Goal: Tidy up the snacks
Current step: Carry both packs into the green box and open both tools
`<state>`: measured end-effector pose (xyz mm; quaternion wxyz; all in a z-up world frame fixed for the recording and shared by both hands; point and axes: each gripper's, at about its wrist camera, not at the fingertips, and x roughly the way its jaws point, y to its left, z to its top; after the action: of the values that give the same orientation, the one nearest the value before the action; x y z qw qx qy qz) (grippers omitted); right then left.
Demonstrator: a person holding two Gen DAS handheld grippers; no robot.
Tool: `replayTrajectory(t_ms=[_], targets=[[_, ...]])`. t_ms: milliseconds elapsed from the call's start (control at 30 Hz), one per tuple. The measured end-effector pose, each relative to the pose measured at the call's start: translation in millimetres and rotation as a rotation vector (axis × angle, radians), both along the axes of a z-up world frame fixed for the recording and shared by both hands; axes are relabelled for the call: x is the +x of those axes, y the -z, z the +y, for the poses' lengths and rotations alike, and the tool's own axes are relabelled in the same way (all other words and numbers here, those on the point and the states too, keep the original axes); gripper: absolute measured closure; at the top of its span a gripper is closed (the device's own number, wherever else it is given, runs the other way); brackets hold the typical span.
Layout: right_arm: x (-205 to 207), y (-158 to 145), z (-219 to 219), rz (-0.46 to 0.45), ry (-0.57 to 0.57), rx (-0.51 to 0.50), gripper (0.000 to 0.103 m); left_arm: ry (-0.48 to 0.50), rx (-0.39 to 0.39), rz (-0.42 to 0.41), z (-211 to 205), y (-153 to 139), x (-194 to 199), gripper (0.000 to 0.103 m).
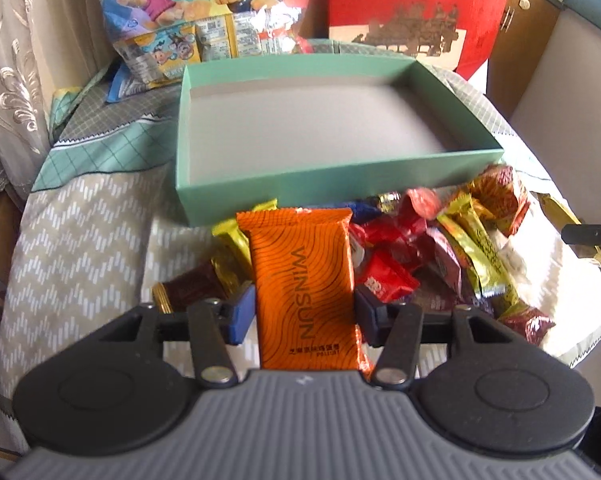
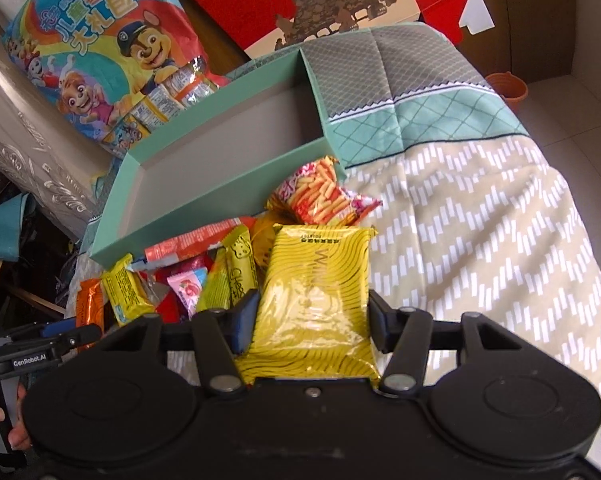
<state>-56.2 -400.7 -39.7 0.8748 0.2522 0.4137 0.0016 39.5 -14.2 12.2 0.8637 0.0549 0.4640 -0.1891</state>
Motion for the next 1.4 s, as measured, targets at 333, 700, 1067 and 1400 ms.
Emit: replayTrajectory(t_ms=[333,700,1067,1400], targets=[[23.4,16.6,24.6,0.068,-0.088,-0.033,0.049,-0.027,-0.047,-0.026,11.2,-17.6,34.5,0.051],[42.6,49.3,51.6,0.167,-0.109,-0.046,0.036,-0.022,-0.043,0.021,8.7,2.9,20.7,0.051],[34.2,33.7,46.2,0.124,-0.049,-0.124,0.053,-0.020,-0.056,0.026,9.8,2.1,24.5,0.051],[82.4,-36.2,21.6,-0.024,-0.041,-0.161,0.053,0.004,-0.035,-0.078,6.9,-35.1,79.3,0.051]])
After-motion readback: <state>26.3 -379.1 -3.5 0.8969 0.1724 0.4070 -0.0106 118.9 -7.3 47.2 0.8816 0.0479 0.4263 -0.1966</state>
